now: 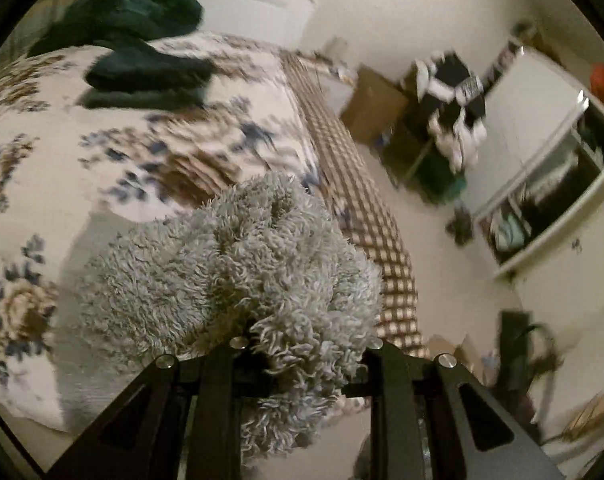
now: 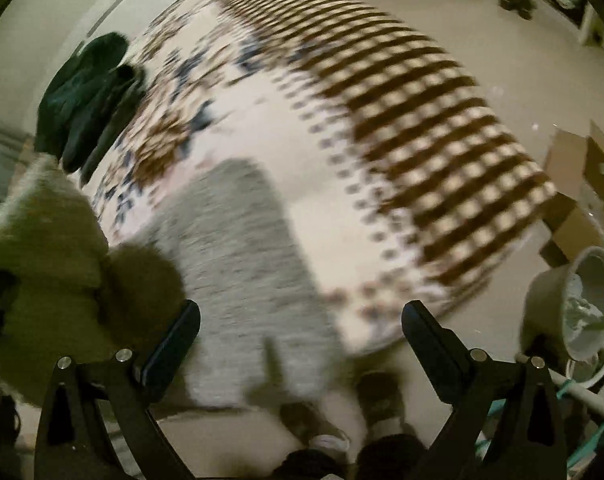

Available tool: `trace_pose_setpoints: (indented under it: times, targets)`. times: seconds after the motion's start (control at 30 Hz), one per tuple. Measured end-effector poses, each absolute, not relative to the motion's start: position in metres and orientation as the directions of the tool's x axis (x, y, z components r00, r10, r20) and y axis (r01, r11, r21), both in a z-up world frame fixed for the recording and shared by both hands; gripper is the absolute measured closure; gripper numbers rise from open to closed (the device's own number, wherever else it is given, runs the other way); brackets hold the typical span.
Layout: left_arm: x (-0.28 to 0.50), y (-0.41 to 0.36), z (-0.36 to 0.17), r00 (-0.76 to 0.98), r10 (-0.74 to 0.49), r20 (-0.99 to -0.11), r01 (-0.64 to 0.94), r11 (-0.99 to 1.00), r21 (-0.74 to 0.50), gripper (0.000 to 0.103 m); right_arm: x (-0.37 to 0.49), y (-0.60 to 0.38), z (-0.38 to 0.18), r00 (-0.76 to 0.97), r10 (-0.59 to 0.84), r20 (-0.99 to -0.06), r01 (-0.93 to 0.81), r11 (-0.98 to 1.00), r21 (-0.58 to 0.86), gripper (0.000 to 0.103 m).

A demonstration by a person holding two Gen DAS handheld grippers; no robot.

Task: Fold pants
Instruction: 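Lift the fleece corner with the left gripper and fold it over the stack, then grasp the grey fleece end with the right gripper while the left gripper grasps the other end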

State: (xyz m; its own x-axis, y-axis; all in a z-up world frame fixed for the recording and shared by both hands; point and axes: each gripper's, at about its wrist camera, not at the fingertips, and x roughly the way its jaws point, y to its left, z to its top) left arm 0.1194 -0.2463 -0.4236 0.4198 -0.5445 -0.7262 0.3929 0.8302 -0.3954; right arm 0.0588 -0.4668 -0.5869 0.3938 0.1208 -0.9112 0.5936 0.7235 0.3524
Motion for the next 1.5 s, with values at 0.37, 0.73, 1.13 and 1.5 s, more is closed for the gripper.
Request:
trace_pose_setpoints:
  times: [0.37,0.73,1.13,1.5]
  targets:
    - [0.117,-0.274,-0.436,0.227,-0.528,-0.818,0.359,0.826,-0.434,0.015,0.031,-0.522,-0.598,0.385,0.144,-0.912,0.626,0.685,0.373,0.001]
    - [0.173,-0.143,-0.432,0.335,-0.323,-0.885,0.190,0.943,-0.272,0.008,0.114,-0.481,-0.597,0.470,0.382,-0.795,0.439,0.680,0.587,0.001]
    - [0.222,-0.113,-0.492,0.255,-0.249,-0.934,0.125,0.967,-0.223,0.008,0.168,-0.459,-0.618,0.409,0.408,-0.816,0.436,0.698,0.568,0.079]
    - [0.241,-0.142,-0.531,0.164,-0.277,-0.947,0.159,0.955,-0.252,0.008,0.127,-0.524,-0.622,0.460,0.396,-0.795,0.572,0.553,0.606,0.022]
